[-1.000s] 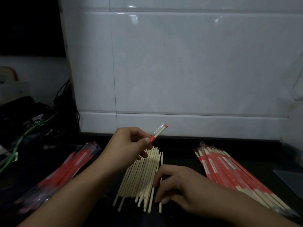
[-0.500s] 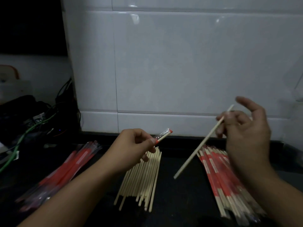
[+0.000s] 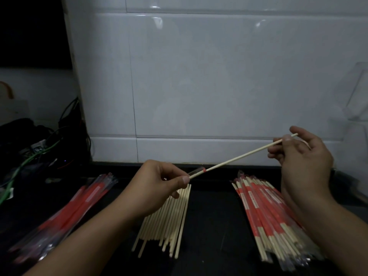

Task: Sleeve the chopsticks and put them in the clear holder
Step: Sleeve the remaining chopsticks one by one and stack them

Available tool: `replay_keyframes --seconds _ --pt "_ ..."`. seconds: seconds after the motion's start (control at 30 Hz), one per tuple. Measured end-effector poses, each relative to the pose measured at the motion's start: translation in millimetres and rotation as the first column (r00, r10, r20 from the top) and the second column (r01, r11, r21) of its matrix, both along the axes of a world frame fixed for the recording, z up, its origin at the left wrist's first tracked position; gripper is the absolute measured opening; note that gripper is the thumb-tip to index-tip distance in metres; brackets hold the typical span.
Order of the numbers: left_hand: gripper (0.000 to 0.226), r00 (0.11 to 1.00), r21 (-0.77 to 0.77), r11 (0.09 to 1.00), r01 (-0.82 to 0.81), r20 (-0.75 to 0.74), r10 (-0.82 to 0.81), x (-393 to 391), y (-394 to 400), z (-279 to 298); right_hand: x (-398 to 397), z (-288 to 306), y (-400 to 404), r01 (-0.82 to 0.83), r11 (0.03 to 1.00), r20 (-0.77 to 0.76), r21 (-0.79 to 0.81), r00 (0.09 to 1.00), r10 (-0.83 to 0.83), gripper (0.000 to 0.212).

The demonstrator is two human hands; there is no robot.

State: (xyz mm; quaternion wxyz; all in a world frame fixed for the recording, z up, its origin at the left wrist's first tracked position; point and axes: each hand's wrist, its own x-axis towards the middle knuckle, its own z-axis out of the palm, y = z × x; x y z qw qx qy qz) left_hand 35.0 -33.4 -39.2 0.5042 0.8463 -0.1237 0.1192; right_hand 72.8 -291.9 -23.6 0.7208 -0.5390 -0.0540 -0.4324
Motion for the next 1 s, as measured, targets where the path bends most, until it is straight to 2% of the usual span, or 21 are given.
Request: replay_keyframes --seconds 0.3,0.9,1.0 --pt "0.013 0.999 0.017 1.000 -0.007 -0.033 0.007 3 2 -4 -3 2 0 -0.014 0.998 -0.018 0.053 1.000 0.015 0.025" --pt "0.012 0.999 0.047 0.999 -0.010 -0.036 0.011 1 0 -4 -9 -2 9 -0.097 0.993 -0.034 -0.070 0.995 0.094 0.020" --pt "0.011 0.999 0.045 0.999 -0.005 -0.034 0.006 0 -1 -4 -11 -4 14 -0.137 0.976 -0.072 -0.169 0.989 0.127 0.018"
